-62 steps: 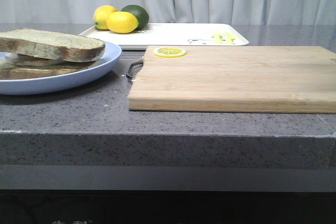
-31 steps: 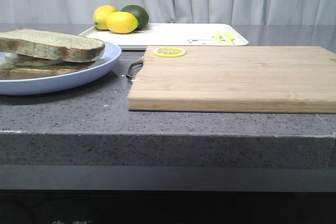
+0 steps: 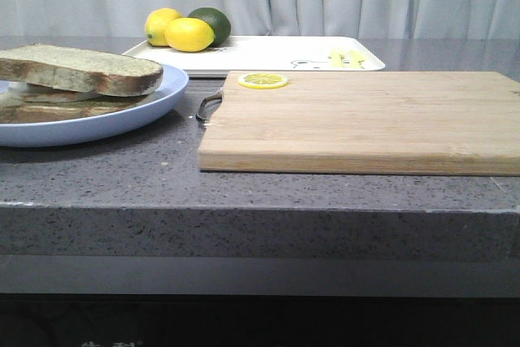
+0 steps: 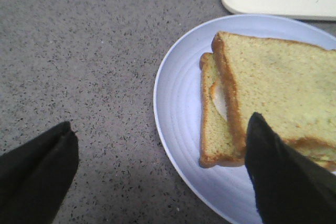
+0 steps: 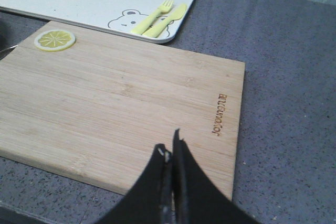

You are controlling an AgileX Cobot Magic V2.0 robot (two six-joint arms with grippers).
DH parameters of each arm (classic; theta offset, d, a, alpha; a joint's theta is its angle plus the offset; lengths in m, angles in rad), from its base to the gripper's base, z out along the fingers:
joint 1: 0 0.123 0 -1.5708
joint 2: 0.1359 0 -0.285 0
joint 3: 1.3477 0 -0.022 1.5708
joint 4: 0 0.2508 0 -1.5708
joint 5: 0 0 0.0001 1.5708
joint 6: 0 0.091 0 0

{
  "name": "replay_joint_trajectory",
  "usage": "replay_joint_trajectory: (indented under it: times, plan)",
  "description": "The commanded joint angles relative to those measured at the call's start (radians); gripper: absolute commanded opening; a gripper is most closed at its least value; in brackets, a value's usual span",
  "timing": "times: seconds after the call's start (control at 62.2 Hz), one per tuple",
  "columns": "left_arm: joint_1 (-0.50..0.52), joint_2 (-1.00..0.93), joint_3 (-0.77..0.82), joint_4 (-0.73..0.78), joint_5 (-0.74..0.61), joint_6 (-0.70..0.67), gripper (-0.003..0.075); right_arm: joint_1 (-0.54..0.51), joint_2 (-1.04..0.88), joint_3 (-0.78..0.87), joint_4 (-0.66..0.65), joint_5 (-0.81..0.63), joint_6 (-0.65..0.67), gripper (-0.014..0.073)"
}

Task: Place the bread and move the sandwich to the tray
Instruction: 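Release the bread and withdraw the right gripper over the cutting board, then grasp the rim of the blue plate with the left gripper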

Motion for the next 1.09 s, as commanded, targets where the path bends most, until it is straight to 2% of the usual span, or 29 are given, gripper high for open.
replay_joint_trajectory:
  times: [0.0, 0.209, 0.418, 0.708, 0.885, 0.997, 1.078]
  plan:
    - [-0.007, 0.085, -0.102, 0.015, 0.003, -0.002, 0.0629, -0.004, 0.003, -0.025, 0.0, -0.072, 0.001, -0.011]
    - [-0.004, 0.259, -0.222, 0.039, 0.018, -0.002, 0.0629, -0.004, 0.003, -0.025, 0.0, -0.071, 0.001, -0.011]
    - [0.023, 0.352, -0.284, 0.047, 0.043, -0.004, 0.0623, -0.004, 0.003, -0.025, 0.0, -0.064, 0.001, -0.011]
    - [0.023, 0.427, -0.288, 0.028, 0.065, -0.004, 0.0507, -0.004, 0.003, -0.025, 0.0, -0.066, 0.001, -0.011]
    - [0.005, 0.467, -0.288, 0.028, 0.065, -0.004, 0.047, -0.004, 0.003, -0.025, 0.0, -0.066, 0.001, -0.011]
    - [0.005, 0.479, -0.288, 0.028, 0.068, -0.004, 0.0395, -0.004, 0.003, -0.025, 0.0, -0.066, 0.001, -0.011]
    - [0.005, 0.479, -0.288, 0.028, 0.068, -0.004, 0.0265, -0.004, 0.003, -0.025, 0.0, -0.066, 0.001, -0.011]
